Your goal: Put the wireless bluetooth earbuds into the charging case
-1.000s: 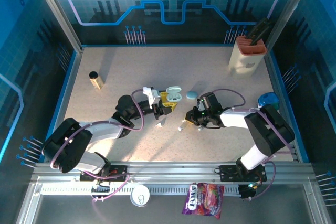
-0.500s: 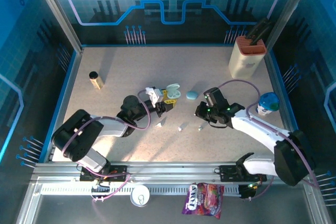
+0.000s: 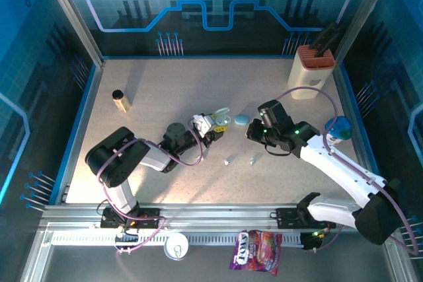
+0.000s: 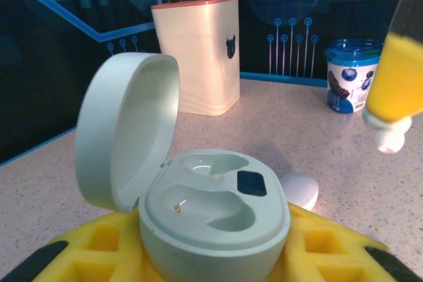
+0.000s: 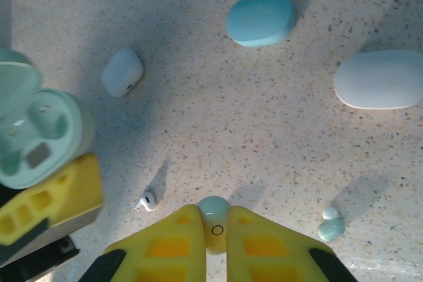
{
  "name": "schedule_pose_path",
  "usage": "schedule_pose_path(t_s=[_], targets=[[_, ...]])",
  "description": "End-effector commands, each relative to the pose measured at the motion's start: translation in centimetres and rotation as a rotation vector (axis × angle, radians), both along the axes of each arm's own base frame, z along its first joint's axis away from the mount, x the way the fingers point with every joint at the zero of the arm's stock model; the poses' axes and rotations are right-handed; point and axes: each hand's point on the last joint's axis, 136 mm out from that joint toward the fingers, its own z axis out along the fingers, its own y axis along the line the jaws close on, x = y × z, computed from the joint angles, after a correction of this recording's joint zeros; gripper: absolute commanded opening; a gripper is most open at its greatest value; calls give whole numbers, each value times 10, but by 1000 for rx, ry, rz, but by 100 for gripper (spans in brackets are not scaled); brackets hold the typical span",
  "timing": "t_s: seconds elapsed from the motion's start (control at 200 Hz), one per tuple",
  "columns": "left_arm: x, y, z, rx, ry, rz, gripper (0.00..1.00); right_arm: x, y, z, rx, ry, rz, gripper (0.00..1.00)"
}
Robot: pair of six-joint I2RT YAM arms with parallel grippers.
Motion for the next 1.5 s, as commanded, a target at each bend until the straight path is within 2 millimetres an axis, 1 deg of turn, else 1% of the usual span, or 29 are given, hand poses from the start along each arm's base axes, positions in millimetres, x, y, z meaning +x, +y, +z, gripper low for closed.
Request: schedule_pose_path(t_s=[0.0,0.14,0.425,0.75,0.955,1.056,1.211,1.491], targets=[[3,-5,11,1,-80,11,34,-3,7,7,-27,-8,35,10],[1,-7,2,23,-79,9,34,1,23,10,6,-21,66,10],[-12,-12,-7,53,-85,-28,34,9,52,21,64,-82,104,9],[-21,-16,-12,76,-103,-71,35,21,70,33,66,-115,156,9],[-23,-18,-9,66,-103,-80,35,27,78,27,37,-112,197,8],[-24,-18,-11,73,-90,-81,35,29,82,24,40,-104,213,8],[-24,-17,-12,76,-80,-77,35,27,86,21,46,-89,234,8],[-21,-18,-11,57,-61,-72,34,18,88,8,30,-45,282,9]])
